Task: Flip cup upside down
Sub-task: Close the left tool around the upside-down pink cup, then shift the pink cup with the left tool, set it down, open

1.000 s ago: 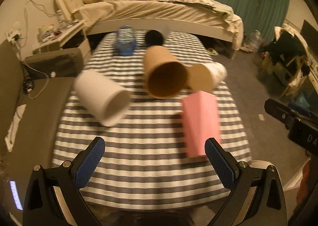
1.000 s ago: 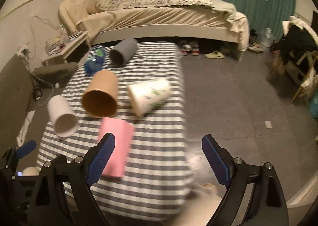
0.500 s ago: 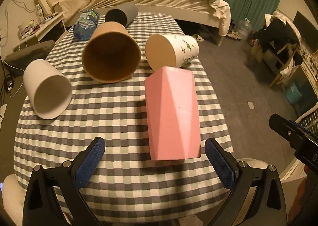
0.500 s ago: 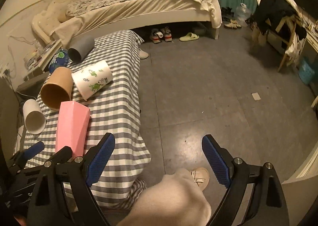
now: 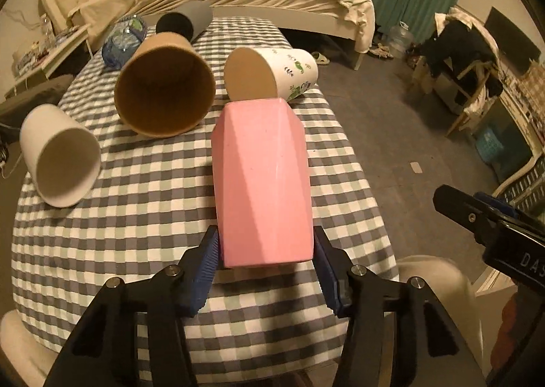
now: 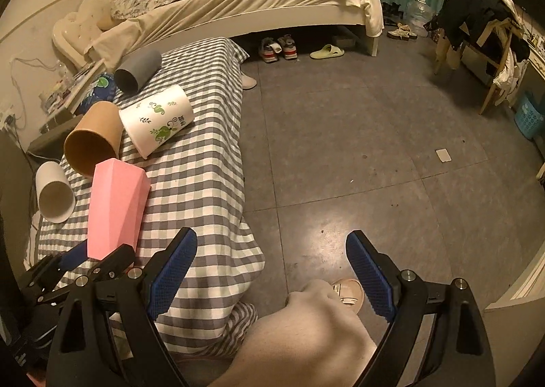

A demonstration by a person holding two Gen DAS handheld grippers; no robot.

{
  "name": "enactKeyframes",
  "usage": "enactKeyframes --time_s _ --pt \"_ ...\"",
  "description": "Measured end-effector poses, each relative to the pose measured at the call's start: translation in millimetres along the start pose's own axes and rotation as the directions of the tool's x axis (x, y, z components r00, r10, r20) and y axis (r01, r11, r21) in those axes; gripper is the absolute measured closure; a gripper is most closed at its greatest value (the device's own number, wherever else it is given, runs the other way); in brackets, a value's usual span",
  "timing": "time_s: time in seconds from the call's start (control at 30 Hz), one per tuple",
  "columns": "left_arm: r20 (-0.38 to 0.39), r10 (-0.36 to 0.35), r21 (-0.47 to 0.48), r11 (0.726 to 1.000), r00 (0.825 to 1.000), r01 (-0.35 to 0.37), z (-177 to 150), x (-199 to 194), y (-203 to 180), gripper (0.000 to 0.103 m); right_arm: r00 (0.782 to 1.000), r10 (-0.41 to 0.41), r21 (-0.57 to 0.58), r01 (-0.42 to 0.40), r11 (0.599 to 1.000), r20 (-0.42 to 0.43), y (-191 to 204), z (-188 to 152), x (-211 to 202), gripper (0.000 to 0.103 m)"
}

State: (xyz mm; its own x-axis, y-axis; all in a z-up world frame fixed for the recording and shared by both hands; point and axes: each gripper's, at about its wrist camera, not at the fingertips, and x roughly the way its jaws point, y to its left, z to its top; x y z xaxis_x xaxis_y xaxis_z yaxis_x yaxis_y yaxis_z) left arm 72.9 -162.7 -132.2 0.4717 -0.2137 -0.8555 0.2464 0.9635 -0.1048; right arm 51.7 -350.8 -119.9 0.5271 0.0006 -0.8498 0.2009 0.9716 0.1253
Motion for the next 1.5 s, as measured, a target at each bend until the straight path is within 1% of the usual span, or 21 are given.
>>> enactKeyframes --time_s 0.23,0.4,0.5,0.63,0.83,0.9,0.93,0.97,1.0,1.17,1.2,1.23,1.27,1.4,1.5 --pt "0.048 0.004 0.001 1.0 0.999 -0.004 2.3 -32.2 8.9 0.049 1.0 -0.003 -0.013 0.003 1.0 0.018 9.3 0.2 -13.3 0.014" --pt "0.102 0.014 -0.008 1.0 0.995 -0.013 6.2 -58.9 21.8 0.049 1.0 0.008 -0.025 -0.007 1.0 0.031 20.0 -2.8 -21.5 0.014" --pt "0.107 0.024 -0.022 1.0 0.994 -0.022 4.6 -64.4 31.7 0.05 0.999 0.018 -0.043 -0.016 0.999 0.036 30.5 -3.3 -25.9 0.014" --pt "0.099 0.011 -0.044 0.999 0.995 -0.006 0.6 -65.6 39.0 0.05 0.999 0.03 -0.07 -0.027 0.997 0.041 43.6 -4.4 -29.6 0.014" --pt "0.116 0.017 -0.004 1.0 0.993 -0.016 -0.5 -64.5 32.5 0.05 0.998 0.037 -0.092 -0.033 0.995 0.042 54.4 -4.9 -31.5 0.014" --pt "0.11 0.022 -0.005 1.0 0.994 -0.022 -2.4 -61.8 31.3 0.045 0.998 0.035 -0.093 -0.031 0.995 0.044 55.0 -5.2 -32.6 0.014" --pt "0.102 0.028 -0.009 1.0 0.994 -0.027 -3.6 -58.9 31.1 0.035 0.998 0.034 -0.093 -0.029 0.995 0.046 54.4 -5.0 -33.4 0.014" --pt "0.094 0.032 -0.014 0.999 0.995 -0.031 -4.5 -55.3 31.9 0.031 0.998 0.032 -0.091 -0.028 0.995 0.047 53.3 -4.4 -34.6 0.014" --pt "0.092 0.035 -0.02 0.999 0.995 -0.033 -5.9 -51.8 32.6 0.029 0.998 0.03 -0.088 -0.026 0.996 0.048 51.9 -3.6 -34.7 0.014" --pt "0.081 0.026 -0.016 1.0 0.996 -0.025 -11.1 -32.6 36.9 0.03 0.999 0.019 -0.066 -0.016 0.998 0.041 42.9 -1.3 -32.6 0.014" --pt "0.081 0.021 -0.018 1.0 0.997 -0.019 -12.3 -30.4 38.0 0.032 0.999 0.017 -0.064 -0.014 0.998 0.04 42.1 -1.5 -32.2 0.014" --pt "0.081 0.014 -0.017 1.0 0.997 -0.013 -13.7 -29.0 38.8 0.039 0.999 0.015 -0.061 -0.013 0.998 0.037 40.4 -1.3 -31.5 0.014" --pt "0.082 0.01 -0.015 1.0 0.997 -0.009 -14.3 -28.2 38.3 0.04 0.999 0.015 -0.06 -0.013 0.998 0.035 39.7 -1.4 -30.9 0.014" --pt "0.097 0.013 0.004 1.0 0.995 -0.013 -10.6 -28.7 36.1 0.04 1.0 0.01 -0.055 -0.009 0.998 0.026 37.9 -0.6 -27.2 0.014" --pt "0.121 0.013 0.008 1.0 0.993 -0.014 -1.6 -29.3 36.0 0.04 1.0 0.014 -0.055 -0.013 0.998 0.02 38.9 0.7 -24.0 0.014"
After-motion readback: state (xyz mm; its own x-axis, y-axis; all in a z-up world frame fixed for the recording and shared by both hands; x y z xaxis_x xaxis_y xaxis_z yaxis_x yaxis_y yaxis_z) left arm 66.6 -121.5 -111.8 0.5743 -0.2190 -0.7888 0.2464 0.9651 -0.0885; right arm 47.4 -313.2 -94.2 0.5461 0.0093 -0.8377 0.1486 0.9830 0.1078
